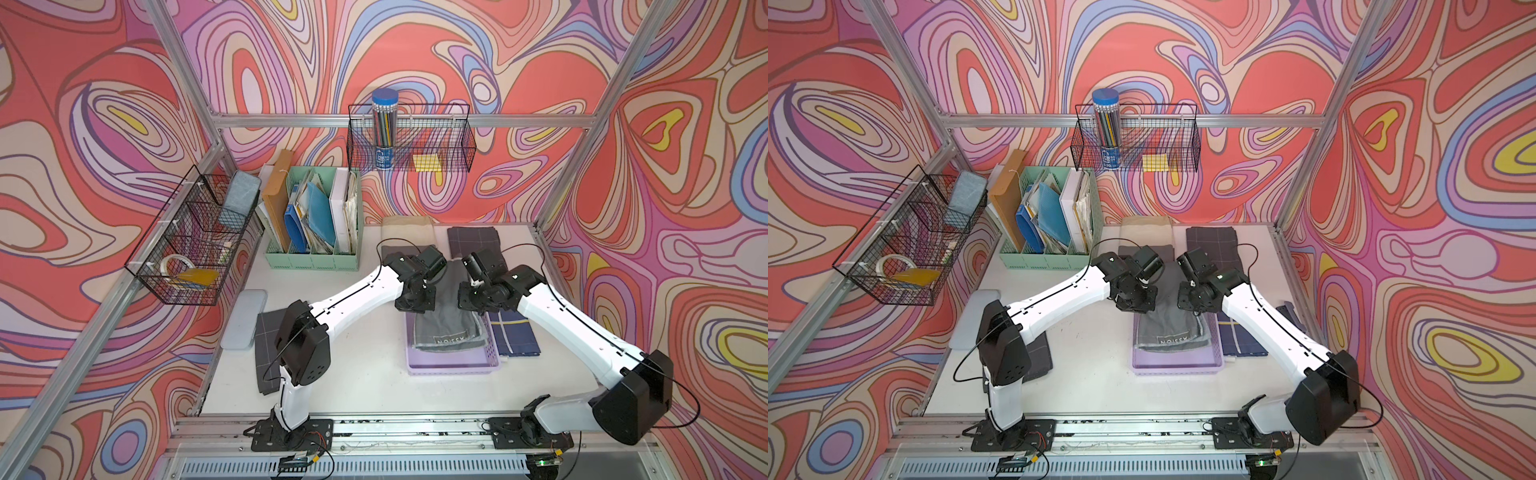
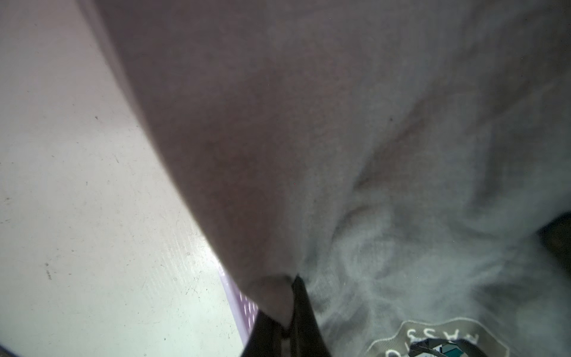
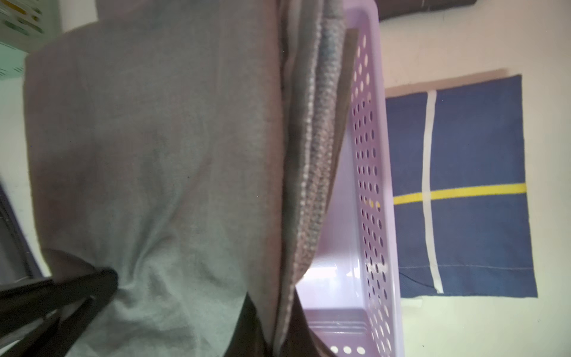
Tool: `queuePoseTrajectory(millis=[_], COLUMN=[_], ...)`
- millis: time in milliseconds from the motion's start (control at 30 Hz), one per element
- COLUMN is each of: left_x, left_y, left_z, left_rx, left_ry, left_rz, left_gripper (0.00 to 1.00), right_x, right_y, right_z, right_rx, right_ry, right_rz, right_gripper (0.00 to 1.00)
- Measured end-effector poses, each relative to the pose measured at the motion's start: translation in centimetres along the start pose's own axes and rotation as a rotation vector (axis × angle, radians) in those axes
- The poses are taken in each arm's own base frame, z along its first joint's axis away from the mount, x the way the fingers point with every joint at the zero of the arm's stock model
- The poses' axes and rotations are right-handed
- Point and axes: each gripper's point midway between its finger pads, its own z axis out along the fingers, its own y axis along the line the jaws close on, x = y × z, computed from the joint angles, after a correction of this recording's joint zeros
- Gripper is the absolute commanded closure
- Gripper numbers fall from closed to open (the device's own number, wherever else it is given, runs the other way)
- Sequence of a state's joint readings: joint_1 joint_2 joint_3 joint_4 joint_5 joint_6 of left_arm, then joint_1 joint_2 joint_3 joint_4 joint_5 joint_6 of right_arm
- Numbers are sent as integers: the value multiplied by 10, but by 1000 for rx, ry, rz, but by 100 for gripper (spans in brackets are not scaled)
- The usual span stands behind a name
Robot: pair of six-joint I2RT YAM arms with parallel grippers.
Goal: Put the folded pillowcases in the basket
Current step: Place the pillowcase in the basket.
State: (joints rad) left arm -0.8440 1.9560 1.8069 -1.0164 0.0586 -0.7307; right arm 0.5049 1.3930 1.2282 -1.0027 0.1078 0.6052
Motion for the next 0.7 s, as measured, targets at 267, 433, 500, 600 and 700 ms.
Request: queuePoseTrajectory(millis=[267,433,500,600,700], left_x=[0,7,8,7,8], left_y=[-1,0,-3,-6,-4], left_z=[14,28,32,38,46], left_rx=[-4,8,13,18,1], left_ry=[14,32,36,34,42], left_rz=[-2,-11,-9,-10,-10], left_gripper=[100,100,100,100,100], right_x=[19,12,8,5,6], right_y=[-14,-23,-25,-29,-29], right_z=[29,40,44,53,66], right_rx=[38,38,31,30,34], right_ry=[64,75,79,93,117], right_rz=[17,48,61,74,70], right_gripper=[100,100,100,100,100])
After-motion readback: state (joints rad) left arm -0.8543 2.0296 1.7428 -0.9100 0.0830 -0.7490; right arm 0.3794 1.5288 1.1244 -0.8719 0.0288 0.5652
